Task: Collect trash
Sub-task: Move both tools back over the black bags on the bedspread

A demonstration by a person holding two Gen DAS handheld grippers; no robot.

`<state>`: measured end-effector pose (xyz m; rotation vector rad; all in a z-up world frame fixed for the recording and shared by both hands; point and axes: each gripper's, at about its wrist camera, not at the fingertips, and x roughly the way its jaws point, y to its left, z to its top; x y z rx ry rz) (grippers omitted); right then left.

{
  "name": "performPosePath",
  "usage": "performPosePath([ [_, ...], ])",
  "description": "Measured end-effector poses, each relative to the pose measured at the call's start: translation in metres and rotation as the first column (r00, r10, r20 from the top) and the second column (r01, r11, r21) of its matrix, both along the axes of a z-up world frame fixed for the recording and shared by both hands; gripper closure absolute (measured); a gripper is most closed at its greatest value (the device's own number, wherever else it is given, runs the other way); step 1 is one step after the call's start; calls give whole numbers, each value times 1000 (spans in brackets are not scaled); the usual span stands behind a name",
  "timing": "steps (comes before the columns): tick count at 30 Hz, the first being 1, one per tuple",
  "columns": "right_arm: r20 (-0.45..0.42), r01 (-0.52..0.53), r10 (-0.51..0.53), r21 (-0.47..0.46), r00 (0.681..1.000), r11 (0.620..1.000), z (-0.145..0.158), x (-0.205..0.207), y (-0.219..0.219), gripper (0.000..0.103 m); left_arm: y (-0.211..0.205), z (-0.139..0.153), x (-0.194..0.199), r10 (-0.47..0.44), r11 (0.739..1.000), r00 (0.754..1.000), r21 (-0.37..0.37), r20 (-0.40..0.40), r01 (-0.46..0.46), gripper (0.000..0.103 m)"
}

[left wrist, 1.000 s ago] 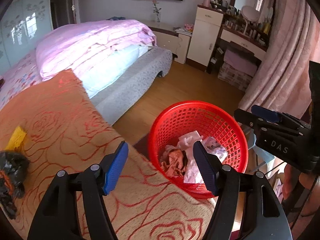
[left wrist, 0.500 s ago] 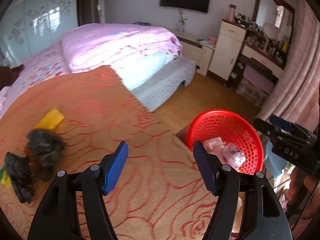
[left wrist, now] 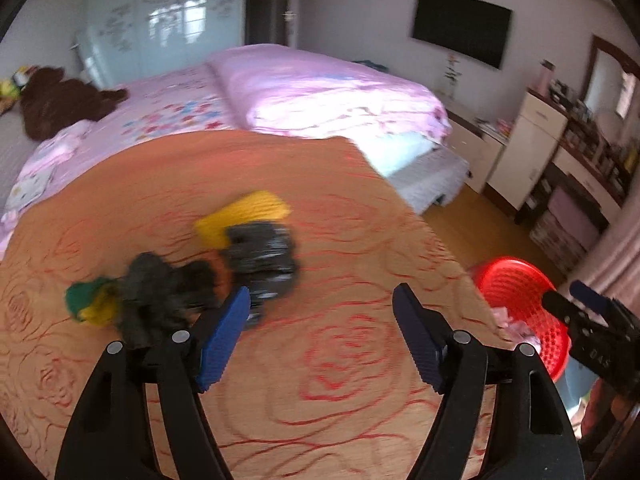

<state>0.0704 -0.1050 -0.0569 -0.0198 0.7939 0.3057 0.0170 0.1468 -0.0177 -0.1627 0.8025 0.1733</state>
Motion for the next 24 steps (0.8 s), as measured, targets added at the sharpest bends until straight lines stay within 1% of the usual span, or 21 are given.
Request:
performPosePath([
  [4, 7, -56, 56, 9, 998, 998, 6, -3, 26, 30, 31, 2, -14, 65, 998, 998, 5, 1, -65, 32],
  [7, 20, -90, 90, 17, 996, 996, 12, -4, 42, 30, 49, 2, -26, 100, 995, 995, 11, -5, -100, 32],
  [11, 29, -133, 132, 27, 991, 991, 19, -4, 64, 30, 75, -2, -39, 141, 990, 990, 1, -11, -141, 32],
  [17, 36, -186, 185, 40, 982, 982, 25, -9, 87, 30, 91, -14, -33, 127, 991, 991, -44, -44, -129, 32],
  [22, 33, -206, 204, 42, 978, 978, 27, -12, 88, 30, 92, -24, -23, 107, 994, 993, -24, -54, -108, 32],
  [24, 32, -205, 203, 44, 979, 978, 26, -13, 88, 30, 96, -28, -19, 113, 993, 992, -36, -61, -115, 33],
])
